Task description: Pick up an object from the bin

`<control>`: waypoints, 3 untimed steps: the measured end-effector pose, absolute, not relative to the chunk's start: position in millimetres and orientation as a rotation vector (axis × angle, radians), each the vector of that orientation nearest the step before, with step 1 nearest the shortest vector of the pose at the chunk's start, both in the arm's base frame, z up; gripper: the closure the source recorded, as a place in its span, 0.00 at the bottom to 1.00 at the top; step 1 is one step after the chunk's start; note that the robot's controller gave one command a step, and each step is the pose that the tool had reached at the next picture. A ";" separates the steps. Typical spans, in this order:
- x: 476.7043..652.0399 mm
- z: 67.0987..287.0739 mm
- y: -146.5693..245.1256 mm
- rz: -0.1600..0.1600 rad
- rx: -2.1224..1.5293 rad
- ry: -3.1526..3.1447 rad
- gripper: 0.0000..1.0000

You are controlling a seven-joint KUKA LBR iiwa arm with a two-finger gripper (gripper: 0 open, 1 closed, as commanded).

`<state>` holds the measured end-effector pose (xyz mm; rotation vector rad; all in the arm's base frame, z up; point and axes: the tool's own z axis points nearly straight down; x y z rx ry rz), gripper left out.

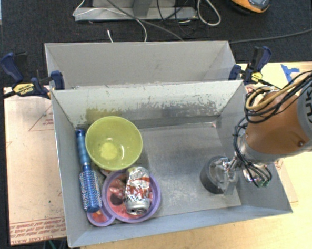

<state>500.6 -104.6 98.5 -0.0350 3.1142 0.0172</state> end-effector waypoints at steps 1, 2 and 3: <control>490.4 83.2 -108.7 -0.001 -0.418 3.077 0.00; 489.5 81.0 -107.5 0.003 -0.419 3.078 0.00; 489.4 81.0 -107.4 0.003 -0.421 3.078 1.00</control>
Offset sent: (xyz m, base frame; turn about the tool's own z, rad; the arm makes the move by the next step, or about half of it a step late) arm 0.0000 0.0000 0.0000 0.0000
